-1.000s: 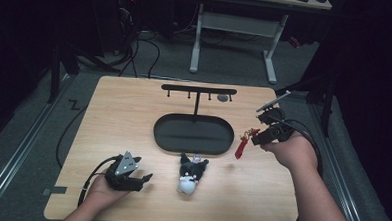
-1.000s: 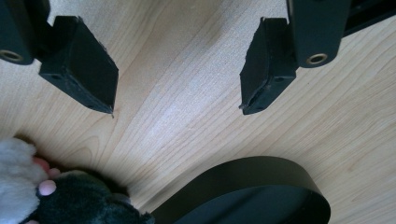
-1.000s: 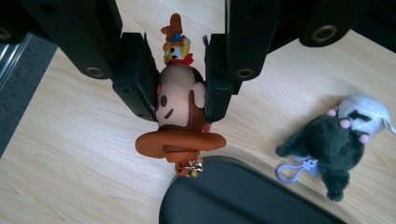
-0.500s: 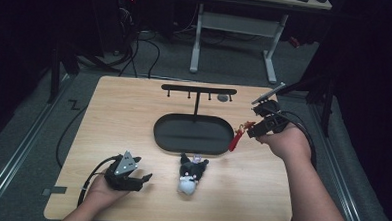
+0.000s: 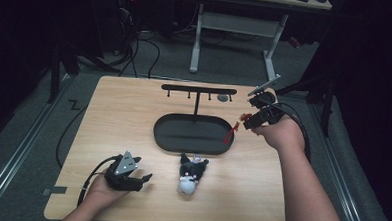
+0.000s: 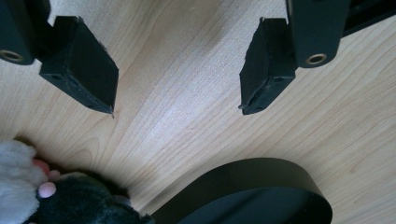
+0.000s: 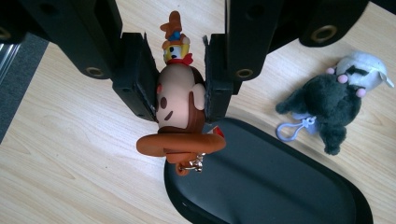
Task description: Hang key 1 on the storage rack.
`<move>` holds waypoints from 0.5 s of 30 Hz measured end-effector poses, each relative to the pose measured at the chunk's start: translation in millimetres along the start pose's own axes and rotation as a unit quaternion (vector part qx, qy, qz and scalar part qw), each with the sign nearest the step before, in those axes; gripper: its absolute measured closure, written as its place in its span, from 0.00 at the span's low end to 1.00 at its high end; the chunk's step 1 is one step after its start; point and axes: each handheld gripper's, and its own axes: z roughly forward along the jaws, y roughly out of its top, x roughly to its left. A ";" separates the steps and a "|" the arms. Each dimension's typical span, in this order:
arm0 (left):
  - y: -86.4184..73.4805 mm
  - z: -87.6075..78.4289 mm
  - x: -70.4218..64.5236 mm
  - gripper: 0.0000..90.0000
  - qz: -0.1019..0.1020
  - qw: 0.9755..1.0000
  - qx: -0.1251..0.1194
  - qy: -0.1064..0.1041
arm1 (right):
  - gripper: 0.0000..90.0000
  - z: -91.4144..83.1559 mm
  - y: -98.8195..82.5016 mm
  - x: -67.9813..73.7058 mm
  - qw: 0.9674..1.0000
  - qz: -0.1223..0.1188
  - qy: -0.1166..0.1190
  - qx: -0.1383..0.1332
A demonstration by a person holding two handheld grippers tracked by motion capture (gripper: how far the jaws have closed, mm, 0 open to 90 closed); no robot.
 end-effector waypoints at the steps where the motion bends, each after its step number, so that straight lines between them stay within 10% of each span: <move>1: 0.0 0.0 0.0 0.32 0.000 1.000 0.000 0.000 | 0.74 0.0 0.0 0.0 1.000 0.000 0.000 0.000; 15: -1.1 -0.3 0.7 0.32 -0.002 1.000 0.000 0.000 | 0.74 7.5 17.5 -4.7 1.000 0.006 0.002 0.001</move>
